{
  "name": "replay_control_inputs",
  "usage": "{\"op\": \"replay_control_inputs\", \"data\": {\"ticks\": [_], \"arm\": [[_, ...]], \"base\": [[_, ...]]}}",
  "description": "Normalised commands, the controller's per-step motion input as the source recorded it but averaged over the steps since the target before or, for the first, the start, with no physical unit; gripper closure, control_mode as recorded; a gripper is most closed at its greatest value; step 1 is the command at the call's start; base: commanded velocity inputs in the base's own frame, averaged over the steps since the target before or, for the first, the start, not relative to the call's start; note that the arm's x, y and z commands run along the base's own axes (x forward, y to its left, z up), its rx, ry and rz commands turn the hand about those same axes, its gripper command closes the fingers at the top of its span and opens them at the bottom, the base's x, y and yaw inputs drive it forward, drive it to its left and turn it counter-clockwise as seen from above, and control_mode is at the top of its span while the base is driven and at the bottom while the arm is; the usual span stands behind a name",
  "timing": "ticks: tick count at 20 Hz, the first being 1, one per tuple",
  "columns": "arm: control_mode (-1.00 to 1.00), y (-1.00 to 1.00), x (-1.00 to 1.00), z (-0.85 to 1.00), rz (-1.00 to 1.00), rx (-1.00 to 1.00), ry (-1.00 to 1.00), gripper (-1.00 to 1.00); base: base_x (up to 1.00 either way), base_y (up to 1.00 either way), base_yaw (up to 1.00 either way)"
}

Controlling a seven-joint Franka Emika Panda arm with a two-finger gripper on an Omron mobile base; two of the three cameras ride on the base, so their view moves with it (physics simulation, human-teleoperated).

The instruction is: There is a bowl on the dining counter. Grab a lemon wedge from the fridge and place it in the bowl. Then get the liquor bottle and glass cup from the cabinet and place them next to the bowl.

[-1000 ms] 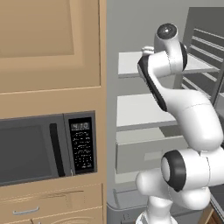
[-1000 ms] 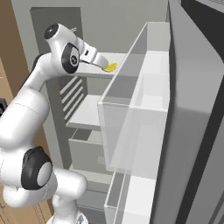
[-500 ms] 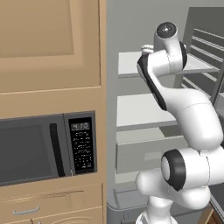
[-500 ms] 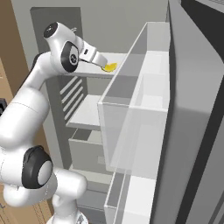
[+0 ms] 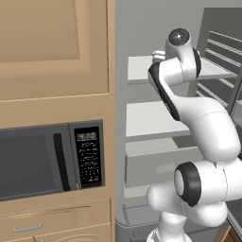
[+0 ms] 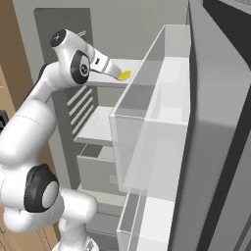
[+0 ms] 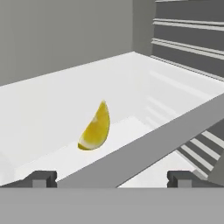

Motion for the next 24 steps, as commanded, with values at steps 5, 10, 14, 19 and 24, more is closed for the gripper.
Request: {"op": "replay_control_inputs", "data": {"ticks": [5, 10, 14, 19, 24], "arm": [[-1.0, 0.0, 0.25, -0.02, 0.0, 0.04, 0.0, -1.0], [-1.0, 0.0, 0.1, -0.03, 0.0, 0.02, 0.0, -1.0], [-1.0, 0.0, 0.0, 0.0, 0.0, 0.0, 0.0, -1.0], [-1.0, 0.0, 0.0, 0.0, 0.0, 0.0, 0.0, -1.0], [-1.0, -0.02, 0.0, 0.0, 0.0, 0.0, 0.0, -1.0]], "base": [[0.0, 0.0, 0.0], [0.0, 0.0, 0.0], [0.0, 0.0, 0.0], [0.0, 0.0, 0.0], [0.0, 0.0, 0.0]]}}
